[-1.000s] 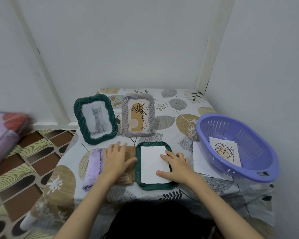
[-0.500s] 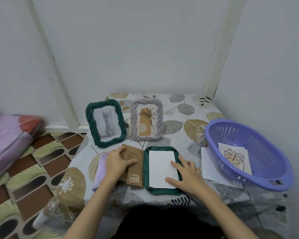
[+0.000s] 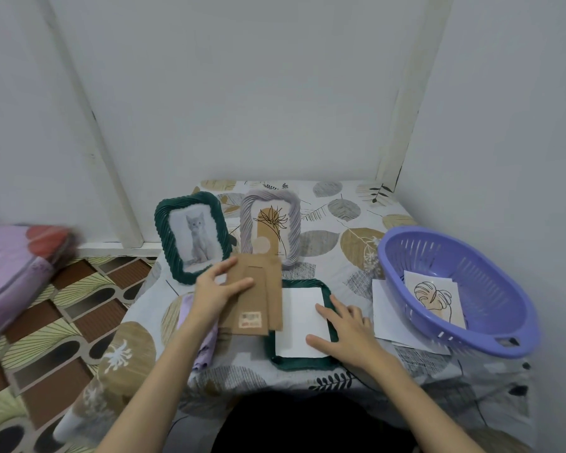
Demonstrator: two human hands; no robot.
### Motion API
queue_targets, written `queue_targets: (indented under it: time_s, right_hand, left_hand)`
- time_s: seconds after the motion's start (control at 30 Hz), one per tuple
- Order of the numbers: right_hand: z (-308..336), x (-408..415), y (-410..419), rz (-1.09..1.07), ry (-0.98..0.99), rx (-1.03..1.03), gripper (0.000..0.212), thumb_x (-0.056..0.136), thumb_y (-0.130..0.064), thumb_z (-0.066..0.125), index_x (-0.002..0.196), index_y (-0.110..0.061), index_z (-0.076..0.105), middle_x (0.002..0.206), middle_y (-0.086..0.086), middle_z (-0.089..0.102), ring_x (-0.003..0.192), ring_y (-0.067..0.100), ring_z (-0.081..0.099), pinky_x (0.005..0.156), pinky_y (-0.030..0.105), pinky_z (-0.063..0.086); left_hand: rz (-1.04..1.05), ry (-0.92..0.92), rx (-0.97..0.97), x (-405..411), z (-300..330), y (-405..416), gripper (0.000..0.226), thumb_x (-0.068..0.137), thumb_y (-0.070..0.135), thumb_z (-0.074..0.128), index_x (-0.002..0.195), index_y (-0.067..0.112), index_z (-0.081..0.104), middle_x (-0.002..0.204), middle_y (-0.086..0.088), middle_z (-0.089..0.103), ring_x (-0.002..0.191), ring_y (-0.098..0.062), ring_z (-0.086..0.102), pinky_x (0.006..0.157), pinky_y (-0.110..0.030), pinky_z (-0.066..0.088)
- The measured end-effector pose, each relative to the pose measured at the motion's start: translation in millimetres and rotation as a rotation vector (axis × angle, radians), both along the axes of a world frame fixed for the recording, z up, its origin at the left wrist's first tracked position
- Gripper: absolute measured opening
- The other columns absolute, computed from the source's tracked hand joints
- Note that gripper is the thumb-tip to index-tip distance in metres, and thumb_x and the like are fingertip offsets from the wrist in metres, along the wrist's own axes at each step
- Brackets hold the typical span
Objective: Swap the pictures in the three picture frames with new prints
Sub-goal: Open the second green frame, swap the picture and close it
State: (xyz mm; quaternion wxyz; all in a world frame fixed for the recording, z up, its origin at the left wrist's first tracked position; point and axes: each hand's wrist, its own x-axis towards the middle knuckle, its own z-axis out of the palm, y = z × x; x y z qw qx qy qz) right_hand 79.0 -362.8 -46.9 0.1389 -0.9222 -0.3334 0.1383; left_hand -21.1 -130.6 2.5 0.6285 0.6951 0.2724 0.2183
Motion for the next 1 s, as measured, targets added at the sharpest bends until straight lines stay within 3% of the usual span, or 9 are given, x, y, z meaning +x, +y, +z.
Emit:
queue_targets:
  time_s: [0.1, 0.17, 0.3, 0.4, 0.47, 0.57, 0.63, 0.73, 1.0]
  right_hand:
    - [5.1, -0.7, -1.2, -0.042, -0.022, 0.159, 0.063, 0.084, -0.065, 0.037, 0.14, -0.036, 0.031, 0.151, -0.006, 0.025, 0.131, 0.022, 0.023, 0.105, 0.041, 0.023]
    - [10.8, -1.1, -0.7, -0.12, 0.002, 0.376, 0.061, 0.083, -0.062, 0.037, 0.135, -0.029, 0.044, 0.126, -0.007, 0.053, 0.115, 0.019, 0.04, 0.099, 0.035, 0.034]
    - [30.7, -3.4, 3.8, -0.185, 0.58, 0.767, 0.047, 0.085, -0.025, 0.064, 0.129, -0.018, 0.047, 0.085, 0.003, 0.066, 0.074, 0.013, 0.06, 0.067, 0.016, 0.048]
    - [29.2, 1.6, 5.4, -0.161, 0.602, 0.794, 0.062, 0.08, -0.002, 0.067, 0.136, -0.009, 0.041, 0.07, 0.004, 0.06, 0.054, 0.005, 0.058, 0.053, 0.012, 0.044]
    - [27.3, 3.6, 4.5, -0.181, 0.57, 0.775, 0.065, 0.08, 0.003, 0.066, 0.138, -0.007, 0.038, 0.067, 0.004, 0.057, 0.047, -0.001, 0.056, 0.048, 0.01, 0.041]
    - [21.2, 5.8, 3.0, -0.196, 0.518, 0.706, 0.069, 0.079, 0.001, 0.068, 0.139, -0.008, 0.036, 0.069, 0.003, 0.057, 0.05, -0.001, 0.055, 0.056, 0.012, 0.045]
    - [15.8, 6.3, 3.2, -0.201, 0.494, 0.669, 0.071, 0.077, -0.002, 0.07, 0.139, -0.008, 0.037, 0.071, 0.002, 0.056, 0.057, 0.006, 0.052, 0.067, 0.021, 0.047]
    - [12.8, 7.1, 4.1, -0.211, 0.478, 0.64, 0.071, 0.077, -0.002, 0.071, 0.139, -0.009, 0.037, 0.072, 0.003, 0.054, 0.06, 0.01, 0.049, 0.072, 0.027, 0.046]
    - [10.4, 13.1, 4.2, -0.175, 0.426, 0.594, 0.069, 0.079, -0.002, 0.068, 0.14, -0.011, 0.036, 0.07, -0.003, 0.05, 0.06, 0.008, 0.043, 0.067, 0.016, 0.04]
  left_hand:
    - [-0.072, 0.028, -0.001, 10.3, -6.5, -21.6, 0.066, 0.066, 0.009, 0.08, 0.126, 0.017, 0.054, 0.119, -0.004, 0.055, 0.101, -0.026, 0.061, 0.082, -0.037, 0.054]
    - [-0.087, 0.016, -0.017, 17.1, -11.6, -31.4, 0.065, 0.067, 0.009, 0.08, 0.126, 0.016, 0.055, 0.119, -0.004, 0.055, 0.101, -0.024, 0.061, 0.084, -0.037, 0.054]
    - [-0.137, -0.002, -0.032, 26.8, -18.1, -46.2, 0.064, 0.066, 0.01, 0.081, 0.124, 0.017, 0.055, 0.12, -0.005, 0.057, 0.103, -0.024, 0.062, 0.089, -0.042, 0.053]
    - [-0.167, -0.009, -0.036, 28.0, -23.0, -46.6, 0.061, 0.069, 0.01, 0.078, 0.125, 0.015, 0.054, 0.119, -0.003, 0.058, 0.104, -0.022, 0.061, 0.088, -0.037, 0.054]
    - [-0.228, -0.006, -0.047, 24.6, -23.3, -42.7, 0.063, 0.071, 0.004, 0.075, 0.129, 0.011, 0.05, 0.113, -0.001, 0.061, 0.096, -0.016, 0.062, 0.078, -0.021, 0.055]
    - [-0.32, 0.097, 0.177, 20.9, -27.7, -31.2, 0.067, 0.07, 0.006, 0.077, 0.13, 0.011, 0.05, 0.122, -0.002, 0.057, 0.106, -0.01, 0.053, 0.081, -0.009, 0.044]
    - [-0.372, 0.161, 0.295, 19.1, -27.9, -27.0, 0.068, 0.068, 0.012, 0.079, 0.13, 0.013, 0.051, 0.128, 0.001, 0.052, 0.115, -0.006, 0.044, 0.093, -0.013, 0.032]
    - [-0.445, 0.217, 0.386, 19.8, -30.1, -24.6, 0.075, 0.067, 0.015, 0.08, 0.134, 0.013, 0.047, 0.134, 0.001, 0.047, 0.118, -0.003, 0.039, 0.096, -0.013, 0.025]
    - [-0.489, 0.327, 0.549, 20.6, -44.0, -22.1, 0.087, 0.065, 0.028, 0.081, 0.14, 0.023, 0.037, 0.148, 0.002, 0.035, 0.143, -0.016, 0.016, 0.116, -0.036, 0.012]
